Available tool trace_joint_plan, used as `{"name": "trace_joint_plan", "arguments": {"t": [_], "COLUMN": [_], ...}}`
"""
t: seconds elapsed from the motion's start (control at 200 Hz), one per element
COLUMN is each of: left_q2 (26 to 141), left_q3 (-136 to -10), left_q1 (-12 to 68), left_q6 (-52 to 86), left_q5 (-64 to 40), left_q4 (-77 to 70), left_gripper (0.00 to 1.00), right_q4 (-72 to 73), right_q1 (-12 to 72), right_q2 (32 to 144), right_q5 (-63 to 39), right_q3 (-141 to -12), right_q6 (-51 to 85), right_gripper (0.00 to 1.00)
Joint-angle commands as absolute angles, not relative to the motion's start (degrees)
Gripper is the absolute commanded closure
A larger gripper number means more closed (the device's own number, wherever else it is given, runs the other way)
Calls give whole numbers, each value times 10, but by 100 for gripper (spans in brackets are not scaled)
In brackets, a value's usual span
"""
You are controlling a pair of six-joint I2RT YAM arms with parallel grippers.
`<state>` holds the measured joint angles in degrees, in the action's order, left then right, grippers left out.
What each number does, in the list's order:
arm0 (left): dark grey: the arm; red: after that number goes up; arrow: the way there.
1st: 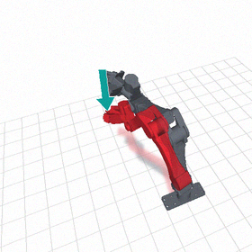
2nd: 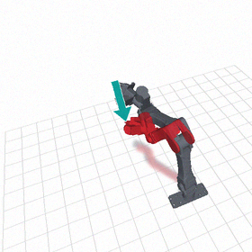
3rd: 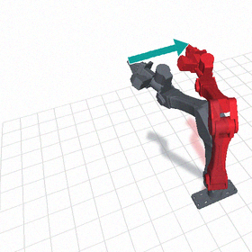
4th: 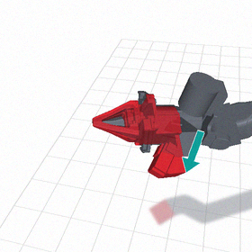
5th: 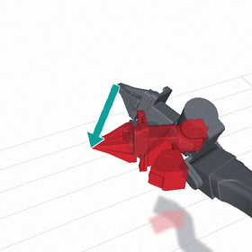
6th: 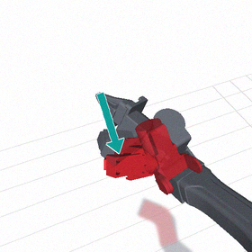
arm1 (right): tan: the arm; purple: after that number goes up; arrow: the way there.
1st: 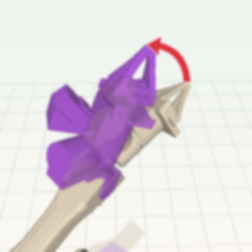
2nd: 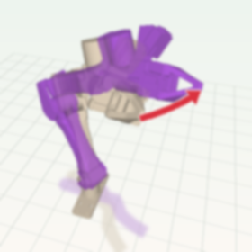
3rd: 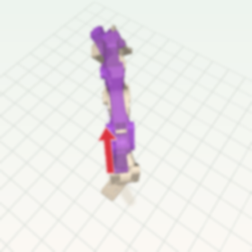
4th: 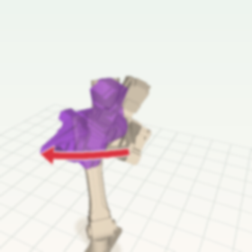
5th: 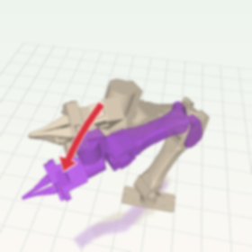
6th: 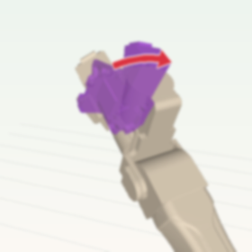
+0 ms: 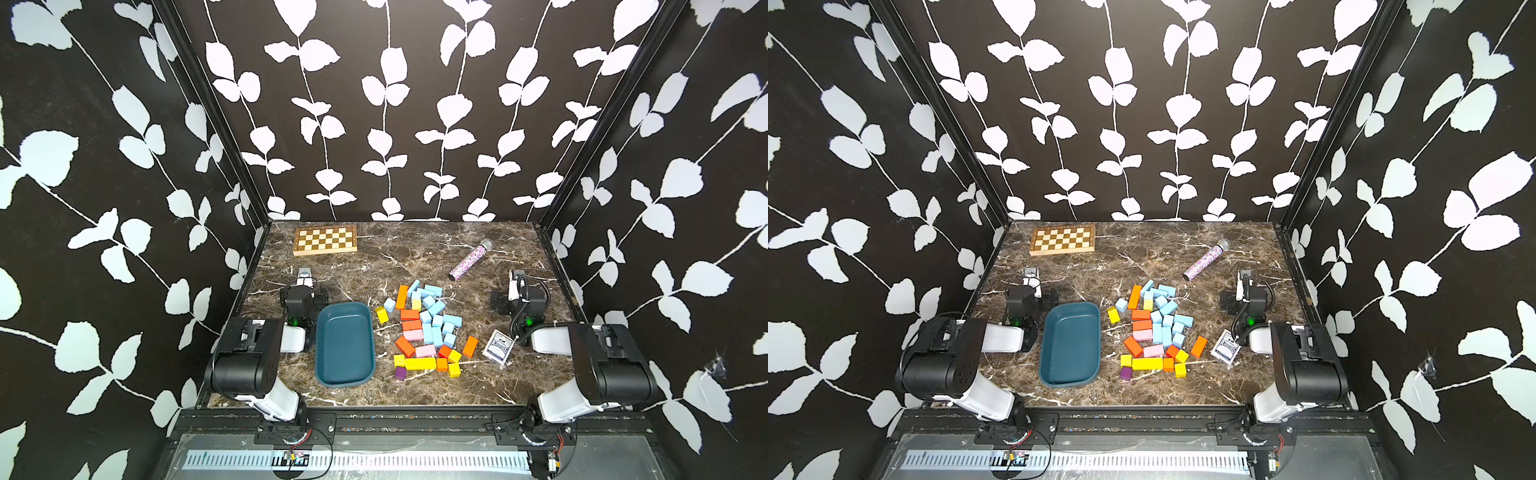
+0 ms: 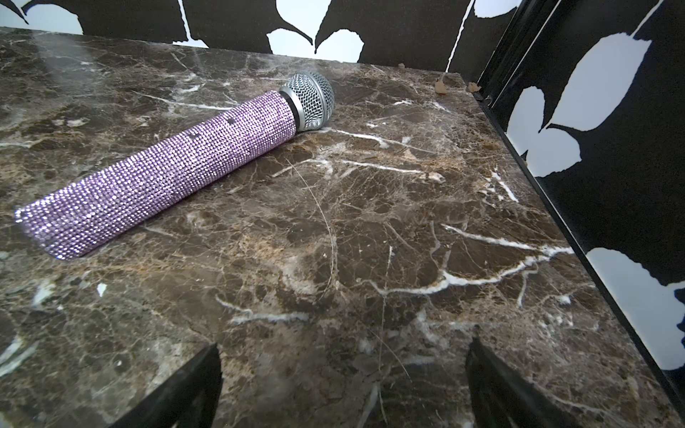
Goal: Pick out the blue building blocks
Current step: Move the storage box to the center of the board.
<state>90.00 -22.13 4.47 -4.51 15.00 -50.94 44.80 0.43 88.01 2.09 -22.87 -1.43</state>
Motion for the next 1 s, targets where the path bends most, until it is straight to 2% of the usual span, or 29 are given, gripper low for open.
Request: {"name": "trace_joint_plan", "arguments": {"t": [0.0,0.73,0.85,0.995], "left_q2": [887,886,870,828], "left_q3": [-223,-222,-237,-265], "left_q1": [47,48,51,52], "left_q6": [-45,-48,-57,-77], "left_q5": [145,150,136,90], "left_q4": [-518,-519,-480,-402], "left_gripper": [1,1,1,1], "right_q4": [474,475,391,195], "right_q1": [6,7,7,13], "right_q2": [874,867,819,748], "right_q5": [16,18,22,37], "right_q3": [-235,-236,-259,-322], "right_q6": [-12,-9,-7,41], "right_gripper": [1,1,1,1]}}
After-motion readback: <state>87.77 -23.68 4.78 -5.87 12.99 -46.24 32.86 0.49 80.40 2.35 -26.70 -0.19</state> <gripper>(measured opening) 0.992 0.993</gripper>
